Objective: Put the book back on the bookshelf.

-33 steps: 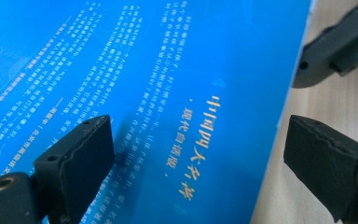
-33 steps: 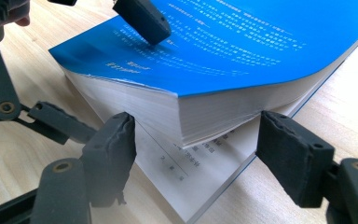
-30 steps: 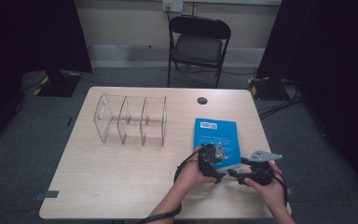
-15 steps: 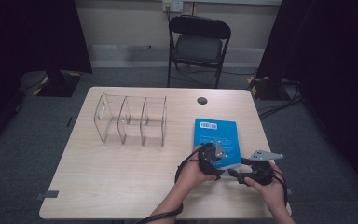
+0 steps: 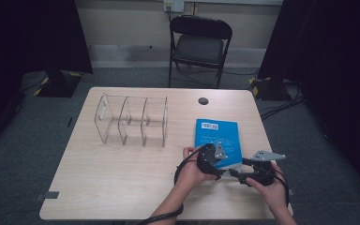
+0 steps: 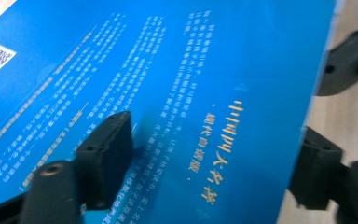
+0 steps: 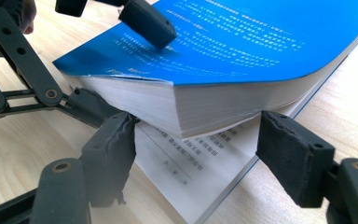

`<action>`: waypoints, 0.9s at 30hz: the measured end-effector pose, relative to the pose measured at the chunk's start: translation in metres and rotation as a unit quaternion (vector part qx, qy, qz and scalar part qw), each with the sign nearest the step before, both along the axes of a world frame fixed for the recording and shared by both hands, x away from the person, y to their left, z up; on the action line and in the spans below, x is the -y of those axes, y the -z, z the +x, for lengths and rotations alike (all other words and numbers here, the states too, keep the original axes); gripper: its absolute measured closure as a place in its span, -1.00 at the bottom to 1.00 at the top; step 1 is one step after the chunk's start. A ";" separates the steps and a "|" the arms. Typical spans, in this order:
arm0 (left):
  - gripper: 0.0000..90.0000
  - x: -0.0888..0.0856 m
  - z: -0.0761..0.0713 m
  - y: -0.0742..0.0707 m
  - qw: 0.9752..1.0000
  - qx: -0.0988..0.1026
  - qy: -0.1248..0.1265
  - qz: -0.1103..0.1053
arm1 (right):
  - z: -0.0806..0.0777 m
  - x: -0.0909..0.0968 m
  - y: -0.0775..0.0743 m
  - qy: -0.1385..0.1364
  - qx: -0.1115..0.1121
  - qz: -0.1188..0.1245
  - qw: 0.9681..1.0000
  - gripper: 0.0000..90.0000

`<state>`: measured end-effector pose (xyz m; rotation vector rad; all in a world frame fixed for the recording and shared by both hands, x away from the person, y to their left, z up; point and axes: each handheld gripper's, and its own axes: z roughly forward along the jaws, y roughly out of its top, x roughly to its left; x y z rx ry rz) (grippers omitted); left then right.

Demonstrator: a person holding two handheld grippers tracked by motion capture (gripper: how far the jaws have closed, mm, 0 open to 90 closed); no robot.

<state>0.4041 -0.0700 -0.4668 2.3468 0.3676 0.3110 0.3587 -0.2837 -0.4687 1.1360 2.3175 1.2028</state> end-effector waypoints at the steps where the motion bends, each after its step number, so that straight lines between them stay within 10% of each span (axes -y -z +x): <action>1: -0.36 0.000 0.000 0.000 1.000 -0.001 0.002 0.000 | 0.000 0.000 0.000 0.000 0.000 0.000 1.000 -0.39; 16: -0.30 -0.001 0.002 -0.003 1.000 -0.019 -0.003 0.001 | 0.003 0.007 0.008 -0.005 0.008 -0.059 0.998 -0.46; 21: -0.31 0.000 0.003 -0.004 1.000 -0.020 0.000 0.008 | 0.007 0.009 0.013 0.001 -0.015 -0.037 0.999 -0.44; 27: -0.31 0.000 0.003 -0.004 1.000 -0.020 -0.001 0.007 | 0.008 0.005 0.011 -0.005 0.026 -0.047 0.999 -0.44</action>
